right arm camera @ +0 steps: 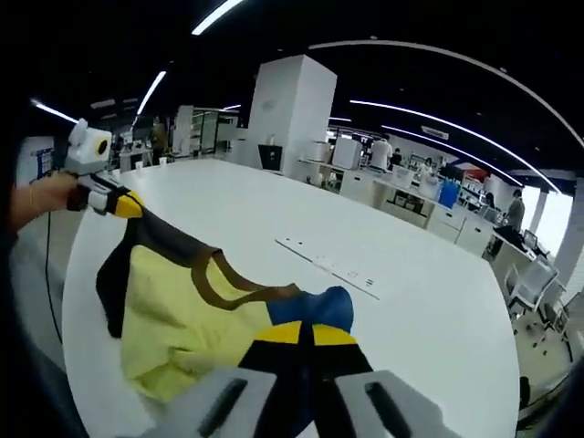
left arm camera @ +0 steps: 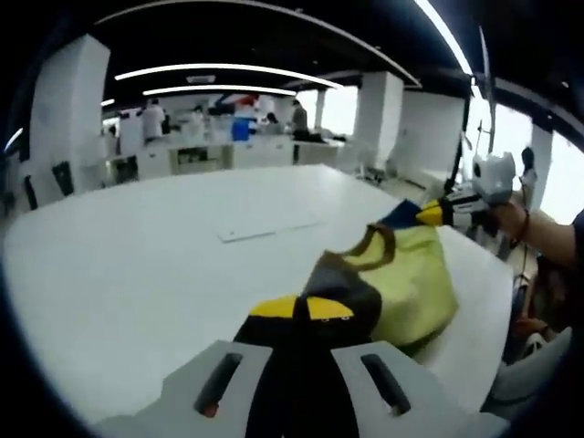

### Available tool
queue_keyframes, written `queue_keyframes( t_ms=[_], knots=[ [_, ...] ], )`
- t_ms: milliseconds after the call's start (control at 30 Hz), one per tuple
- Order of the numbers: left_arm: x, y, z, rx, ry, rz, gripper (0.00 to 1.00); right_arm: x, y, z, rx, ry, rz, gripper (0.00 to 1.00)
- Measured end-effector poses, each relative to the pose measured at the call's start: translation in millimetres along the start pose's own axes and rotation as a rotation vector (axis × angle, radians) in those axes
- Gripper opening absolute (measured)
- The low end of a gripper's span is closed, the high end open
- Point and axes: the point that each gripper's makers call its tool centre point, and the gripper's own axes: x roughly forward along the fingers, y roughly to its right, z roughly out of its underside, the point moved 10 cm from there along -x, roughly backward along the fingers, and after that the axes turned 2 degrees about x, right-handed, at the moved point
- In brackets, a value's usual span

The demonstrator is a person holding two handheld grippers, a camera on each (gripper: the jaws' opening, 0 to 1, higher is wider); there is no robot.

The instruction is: Fold the garment on the visible template until the final outline fits inside the template.

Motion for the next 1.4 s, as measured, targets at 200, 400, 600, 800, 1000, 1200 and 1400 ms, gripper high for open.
queue_keyframes(
  t_ms=[200, 400, 600, 800, 1000, 1200, 1400],
  knots=[
    [14, -3.4, -8.1, -0.007, 0.037, -0.035, 0.00, 8, 9, -4.7, 0.059, 0.024, 0.041, 0.00],
    [33, -14.0, -11.3, -0.020, 0.047, -0.075, 0.00, 19, 23, -4.3, 0.147, 0.037, 0.069, 0.00],
    [55, -26.0, -14.4, -0.036, 0.071, -0.094, 0.00, 34, 34, -3.7, 0.194, 0.042, 0.101, 0.00],
    [84, -34.1, -6.5, -0.055, 0.048, -0.112, 0.00, 50, 44, 1.2, 0.248, 0.039, 0.136, 0.00],
    [109, -49.0, 4.8, -0.065, 0.027, -0.149, 0.00, 77, 53, 10.4, 0.295, 0.021, 0.147, 0.00],
    [134, -60.0, 21.0, -0.087, -0.013, -0.162, 0.00, 97, 57, 25.0, 0.353, -0.017, 0.147, 0.00],
    [151, -66.2, 31.2, -0.093, -0.048, -0.144, 0.00, 106, 60, 38.5, 0.397, -0.034, 0.159, 0.00]
  ],
)
